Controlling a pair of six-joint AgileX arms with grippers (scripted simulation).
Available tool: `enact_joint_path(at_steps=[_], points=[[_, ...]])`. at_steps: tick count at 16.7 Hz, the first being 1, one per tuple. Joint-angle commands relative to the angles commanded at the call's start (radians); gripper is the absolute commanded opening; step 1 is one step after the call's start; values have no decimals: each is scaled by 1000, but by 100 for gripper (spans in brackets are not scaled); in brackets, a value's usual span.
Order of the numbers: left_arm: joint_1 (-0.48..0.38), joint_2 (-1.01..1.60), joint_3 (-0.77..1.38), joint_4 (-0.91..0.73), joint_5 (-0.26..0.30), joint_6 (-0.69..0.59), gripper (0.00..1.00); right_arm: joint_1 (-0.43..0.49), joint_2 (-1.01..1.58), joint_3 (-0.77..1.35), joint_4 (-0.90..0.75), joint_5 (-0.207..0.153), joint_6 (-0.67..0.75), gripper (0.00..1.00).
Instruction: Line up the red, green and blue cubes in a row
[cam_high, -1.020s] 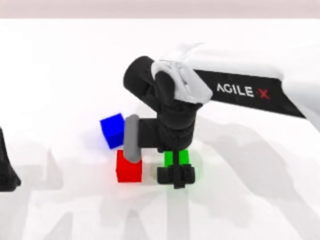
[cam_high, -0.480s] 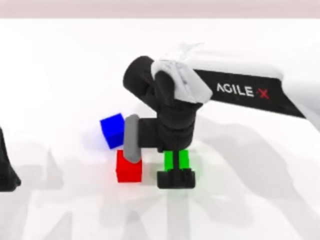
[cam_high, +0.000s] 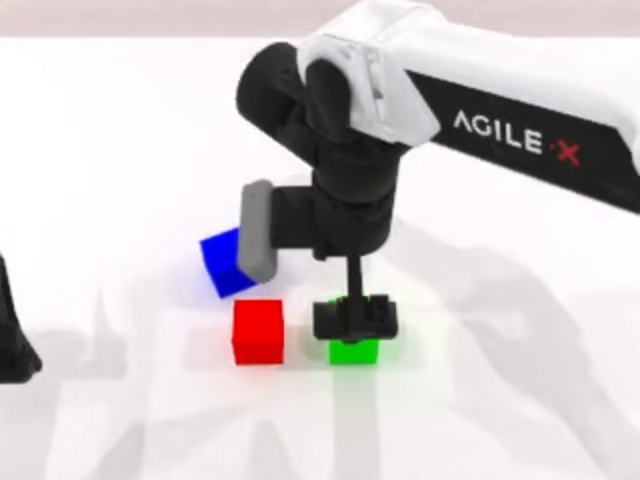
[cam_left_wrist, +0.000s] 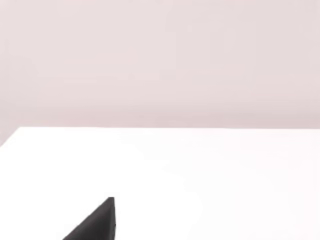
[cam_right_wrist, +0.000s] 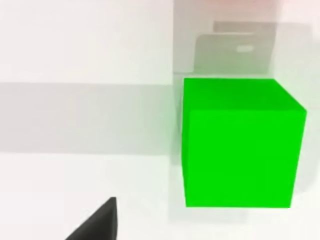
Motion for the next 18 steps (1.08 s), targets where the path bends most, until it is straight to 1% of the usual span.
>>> enact_joint_path(at_steps=[6,9,13,18], points=[[-2,9,9,-6,0,4,100,-10,-9,-6,6,-1,4,100],[-25,97,97,-66,-1,39,100,-57,-102,-81,80,-10,39,100],[-86,355,342,-225,0,134,100,-165,-369,-292,252,-29,126,100],[-189,890,758,-509,1,293,100,-345,-873,-705,527,-50,292,100]])
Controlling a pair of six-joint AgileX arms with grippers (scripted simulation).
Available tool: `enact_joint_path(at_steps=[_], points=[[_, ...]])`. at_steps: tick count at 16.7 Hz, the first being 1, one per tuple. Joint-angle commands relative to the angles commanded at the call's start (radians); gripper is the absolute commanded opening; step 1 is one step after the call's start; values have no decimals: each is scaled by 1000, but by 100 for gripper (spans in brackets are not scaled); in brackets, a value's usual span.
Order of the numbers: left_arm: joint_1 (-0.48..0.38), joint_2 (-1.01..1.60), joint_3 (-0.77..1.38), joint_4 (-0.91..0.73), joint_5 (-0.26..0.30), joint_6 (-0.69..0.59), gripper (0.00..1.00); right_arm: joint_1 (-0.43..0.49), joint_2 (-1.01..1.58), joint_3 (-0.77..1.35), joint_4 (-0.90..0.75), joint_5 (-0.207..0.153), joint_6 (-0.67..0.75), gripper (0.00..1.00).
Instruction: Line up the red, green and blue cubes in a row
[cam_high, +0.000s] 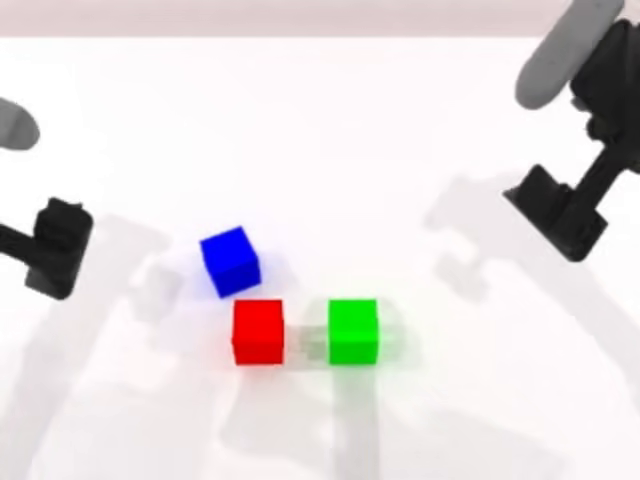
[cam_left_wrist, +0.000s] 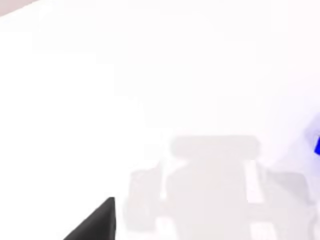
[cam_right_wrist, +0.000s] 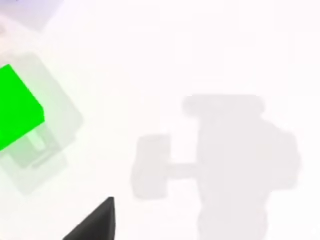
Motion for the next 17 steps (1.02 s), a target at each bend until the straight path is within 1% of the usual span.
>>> enact_joint_path(at_steps=[5,10,14,17], points=[[-105,551,404,-300,3,161,100,-194,-556,-500,292,-1,201,100],[-193,972,761,-541,5,298,100,-341,-1010,-923,548,22,368,100],[-238,1188,955,-656,3,369,100,-410,-1245,-1136,697,46,458,100],[-253,1254,1021,-693,1,393,100,-431,-1323,-1206,750,56,490,100]])
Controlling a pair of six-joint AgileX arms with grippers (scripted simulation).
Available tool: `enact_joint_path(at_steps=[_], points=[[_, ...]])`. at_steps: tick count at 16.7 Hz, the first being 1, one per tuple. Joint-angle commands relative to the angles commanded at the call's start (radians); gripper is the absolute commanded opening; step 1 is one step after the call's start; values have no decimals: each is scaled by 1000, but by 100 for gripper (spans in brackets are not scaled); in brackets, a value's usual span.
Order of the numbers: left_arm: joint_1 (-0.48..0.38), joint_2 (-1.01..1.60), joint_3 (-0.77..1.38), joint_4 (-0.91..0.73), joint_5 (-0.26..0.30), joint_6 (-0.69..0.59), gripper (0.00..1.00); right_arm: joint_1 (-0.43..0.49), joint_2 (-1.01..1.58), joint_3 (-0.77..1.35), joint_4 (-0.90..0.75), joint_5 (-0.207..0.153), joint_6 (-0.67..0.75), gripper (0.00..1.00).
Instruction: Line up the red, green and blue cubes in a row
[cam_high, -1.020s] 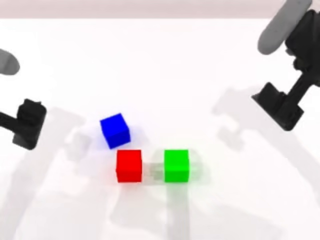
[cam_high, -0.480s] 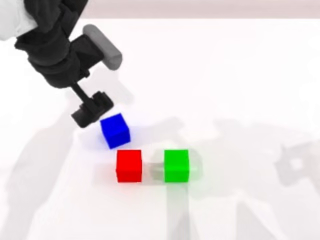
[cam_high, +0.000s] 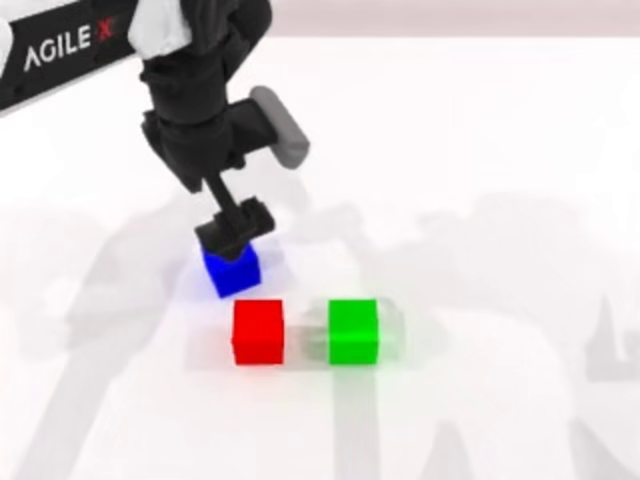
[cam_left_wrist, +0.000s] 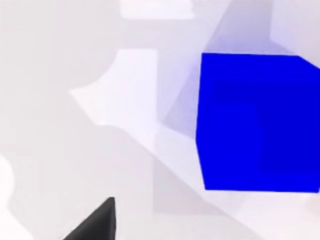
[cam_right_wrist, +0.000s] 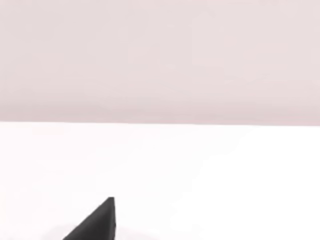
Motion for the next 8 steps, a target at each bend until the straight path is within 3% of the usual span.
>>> enact_joint_path(at_steps=[8], points=[[1,16,-30,39,0,3,100,-1,-5,-5,4,1,2,100]])
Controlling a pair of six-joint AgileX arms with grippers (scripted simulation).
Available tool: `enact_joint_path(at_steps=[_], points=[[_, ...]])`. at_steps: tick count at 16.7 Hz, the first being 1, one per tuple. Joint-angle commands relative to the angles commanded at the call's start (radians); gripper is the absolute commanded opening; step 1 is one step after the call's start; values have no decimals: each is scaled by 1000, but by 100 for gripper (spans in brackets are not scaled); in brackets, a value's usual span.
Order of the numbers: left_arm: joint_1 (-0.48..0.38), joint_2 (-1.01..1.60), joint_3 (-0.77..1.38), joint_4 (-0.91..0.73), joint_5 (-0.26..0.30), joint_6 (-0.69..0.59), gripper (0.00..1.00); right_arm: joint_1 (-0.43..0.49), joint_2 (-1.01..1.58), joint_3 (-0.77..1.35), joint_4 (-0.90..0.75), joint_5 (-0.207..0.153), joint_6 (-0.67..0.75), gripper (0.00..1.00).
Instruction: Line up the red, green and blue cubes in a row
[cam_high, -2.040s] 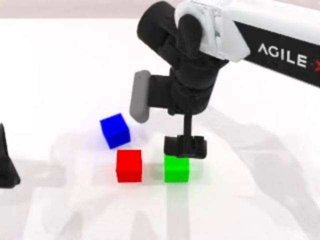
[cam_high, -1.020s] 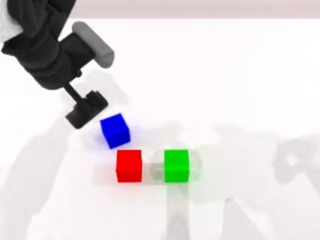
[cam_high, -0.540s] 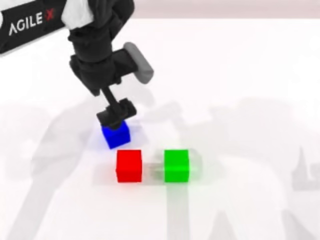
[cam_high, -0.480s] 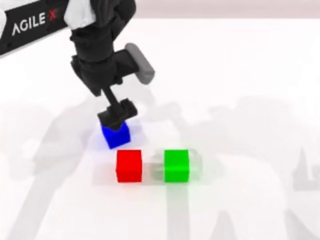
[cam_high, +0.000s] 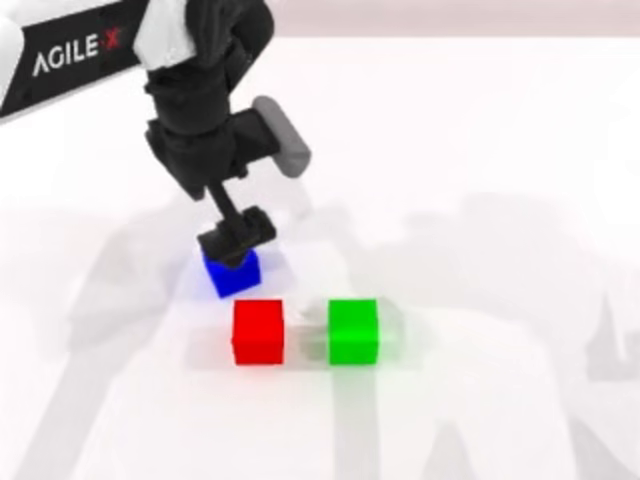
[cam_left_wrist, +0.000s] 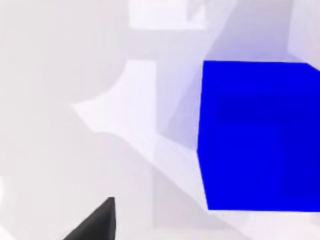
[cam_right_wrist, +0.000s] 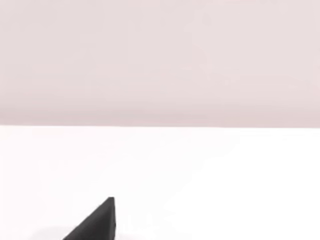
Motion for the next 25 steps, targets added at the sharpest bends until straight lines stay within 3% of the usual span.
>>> enact_joint_path(at_steps=[6,11,24,25], points=[[-1,67,-145,220,1,1,100,0,0,0,0,0,0,100],[-1,74,-156,233,1,1,100,0,0,0,0,0,0,100],[-1,74,-156,233,1,1,2,0,0,0,0,0,0,100],[-1,74,-156,233,1,1,0,0,0,0,0,0,0,100]])
